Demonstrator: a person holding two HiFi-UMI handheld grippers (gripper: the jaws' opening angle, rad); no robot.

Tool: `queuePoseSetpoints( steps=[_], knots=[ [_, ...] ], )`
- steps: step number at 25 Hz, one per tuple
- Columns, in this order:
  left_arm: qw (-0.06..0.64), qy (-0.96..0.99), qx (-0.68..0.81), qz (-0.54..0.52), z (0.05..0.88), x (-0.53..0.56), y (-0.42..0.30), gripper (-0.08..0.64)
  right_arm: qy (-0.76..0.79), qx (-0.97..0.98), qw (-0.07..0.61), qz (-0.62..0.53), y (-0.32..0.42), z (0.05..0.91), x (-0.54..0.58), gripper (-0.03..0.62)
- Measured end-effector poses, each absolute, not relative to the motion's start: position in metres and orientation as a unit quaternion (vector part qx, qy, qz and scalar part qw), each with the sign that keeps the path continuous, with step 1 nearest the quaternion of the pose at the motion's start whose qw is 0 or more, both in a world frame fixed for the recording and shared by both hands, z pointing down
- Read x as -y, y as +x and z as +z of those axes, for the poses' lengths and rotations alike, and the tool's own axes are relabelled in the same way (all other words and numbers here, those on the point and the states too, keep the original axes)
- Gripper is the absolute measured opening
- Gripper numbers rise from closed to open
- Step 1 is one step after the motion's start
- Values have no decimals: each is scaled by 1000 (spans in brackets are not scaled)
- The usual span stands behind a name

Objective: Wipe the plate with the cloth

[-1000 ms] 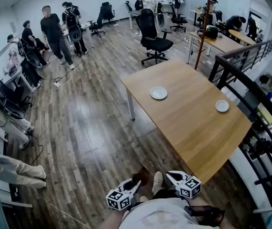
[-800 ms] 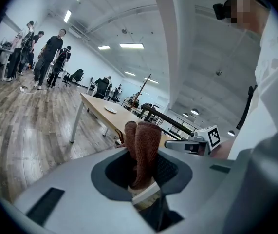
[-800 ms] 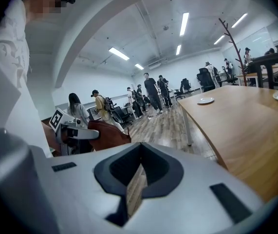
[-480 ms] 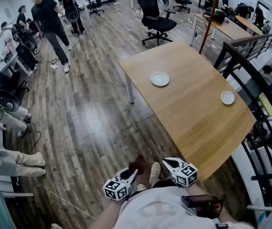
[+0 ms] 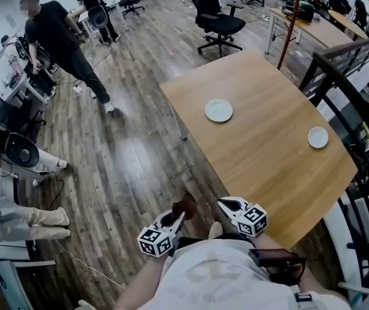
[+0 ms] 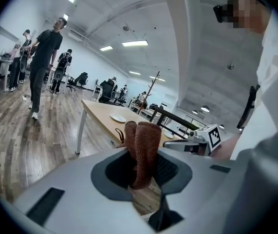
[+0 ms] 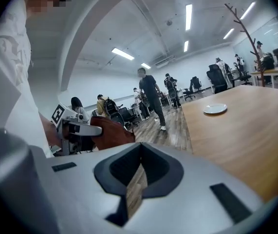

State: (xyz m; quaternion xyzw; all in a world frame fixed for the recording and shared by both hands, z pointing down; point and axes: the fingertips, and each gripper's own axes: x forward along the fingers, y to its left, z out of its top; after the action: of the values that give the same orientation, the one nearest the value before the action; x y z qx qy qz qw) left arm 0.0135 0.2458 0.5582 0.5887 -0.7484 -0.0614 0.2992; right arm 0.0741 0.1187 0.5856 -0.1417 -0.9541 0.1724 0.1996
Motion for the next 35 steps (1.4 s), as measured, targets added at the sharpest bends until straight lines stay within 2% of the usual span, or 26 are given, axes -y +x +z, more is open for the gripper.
queuePoseSetpoints(
  steps=[14,28,35],
  knots=[
    [316,602,732,-45,565,-168,-67,92,-75,952,205,215,33,601,-47,14],
    [313,701,641,5,583,-28,-193,92,73,952,203,217,-50,599,44,14],
    [304,741,598,45,590,28,-234,92,159,937,199,238,-62,604,63,14]
  ],
)
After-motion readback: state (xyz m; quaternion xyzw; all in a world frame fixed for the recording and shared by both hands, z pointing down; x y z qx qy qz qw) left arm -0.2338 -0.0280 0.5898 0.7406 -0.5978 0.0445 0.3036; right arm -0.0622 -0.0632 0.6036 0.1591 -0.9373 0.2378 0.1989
